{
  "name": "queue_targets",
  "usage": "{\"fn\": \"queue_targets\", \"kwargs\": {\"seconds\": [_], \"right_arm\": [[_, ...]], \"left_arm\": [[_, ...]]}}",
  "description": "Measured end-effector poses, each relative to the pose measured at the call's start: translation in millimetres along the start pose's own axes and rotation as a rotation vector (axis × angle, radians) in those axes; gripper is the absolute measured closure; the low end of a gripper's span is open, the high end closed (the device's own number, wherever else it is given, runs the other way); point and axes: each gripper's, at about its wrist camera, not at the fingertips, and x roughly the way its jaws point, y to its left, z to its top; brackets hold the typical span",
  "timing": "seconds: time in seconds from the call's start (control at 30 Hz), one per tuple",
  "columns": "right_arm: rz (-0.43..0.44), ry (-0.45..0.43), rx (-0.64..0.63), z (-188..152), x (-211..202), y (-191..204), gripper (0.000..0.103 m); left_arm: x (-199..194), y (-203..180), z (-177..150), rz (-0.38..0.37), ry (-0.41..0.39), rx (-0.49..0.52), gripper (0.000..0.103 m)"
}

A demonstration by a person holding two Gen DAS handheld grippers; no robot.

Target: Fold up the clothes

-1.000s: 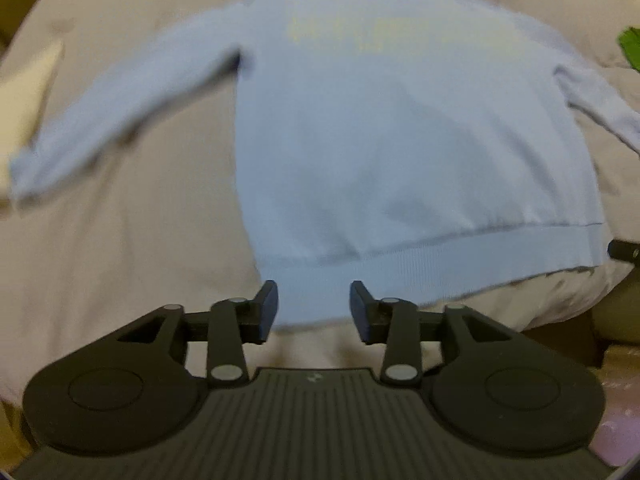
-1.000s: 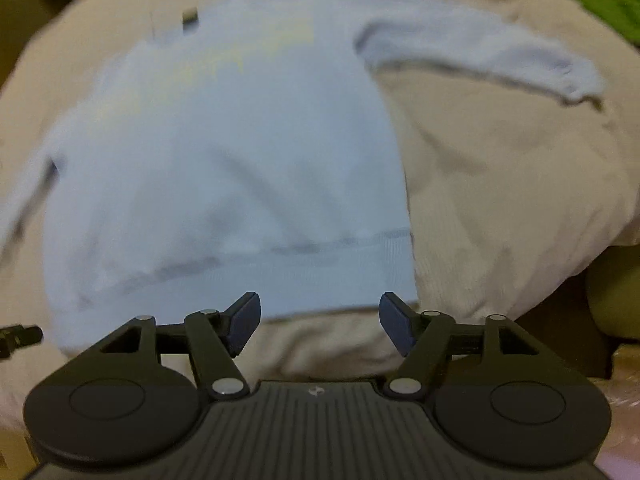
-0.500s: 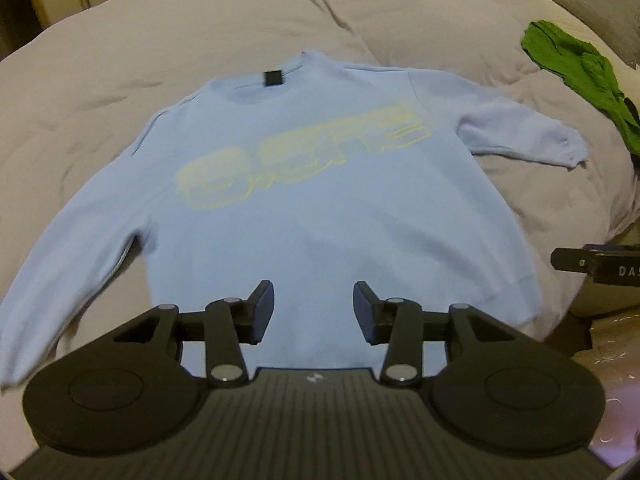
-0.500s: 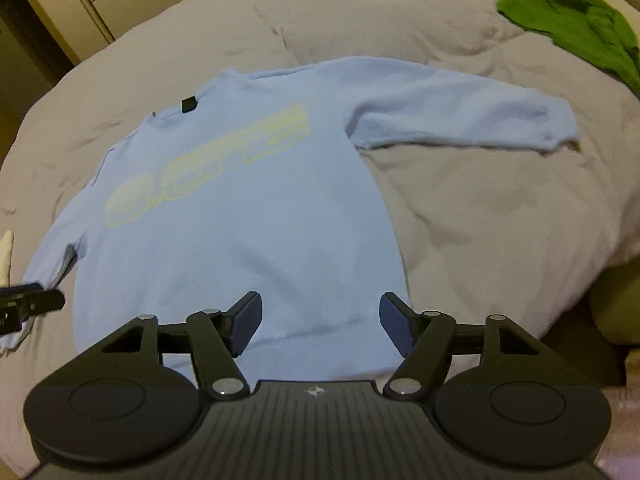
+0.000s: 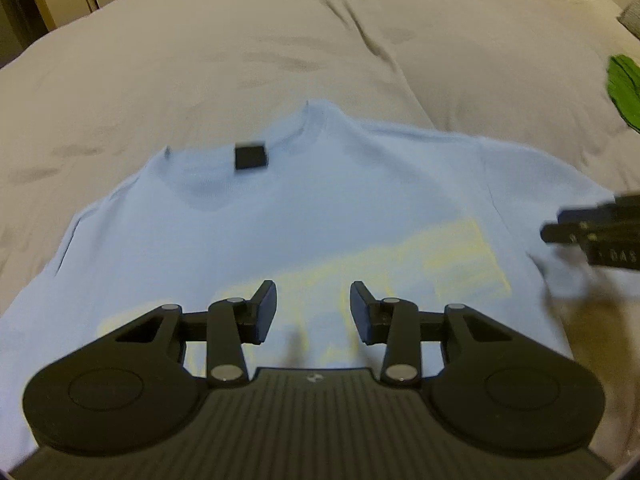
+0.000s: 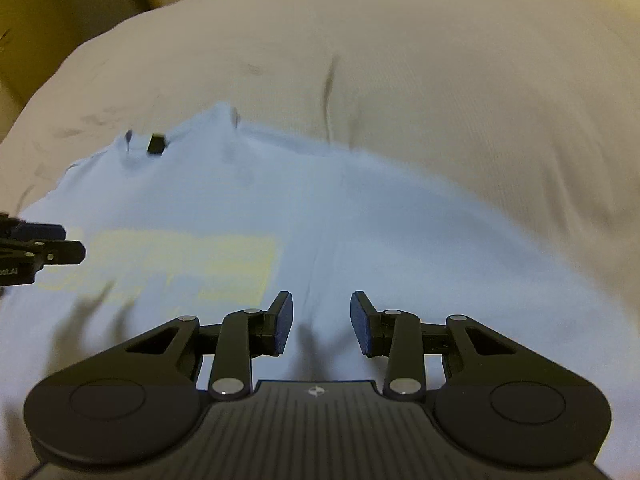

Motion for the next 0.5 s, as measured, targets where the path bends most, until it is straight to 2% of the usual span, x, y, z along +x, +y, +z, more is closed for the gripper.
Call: {"fn": "queue_targets", "kwargs": {"seconds": [0.2,0.37,0.4,0.43,0.5], "right_arm": [[-0.005,-0.057,-0.229,66.5,52.2,-26.7,0.066],[0.106,0.041,-0.326,87.6,90.2,-38.2,0.066],[0.129,0.059,-0.336,88.4,96.0,-38.8,0.073],[0.127,0.064,-0.349,87.7,99.2,-37.7,0.088],[0.116,0.012,-0.371,83.4,91.5,-36.5,0.095]], "left_arm": [[42.1,-5.3,34.3,0.035,-0.028,0.034,0.067],[61.5,2.6,45.3,0.039,-0.036,0.053,0.067],[64.5,4.3,45.9,0.04,-0.033,0.052,0.067],[67.0,6.0,46.2,0.038,-0.029,0.049,0.067],[70.7,9.2,46.9,0.033,-0.026,0.044,0.067]]}}
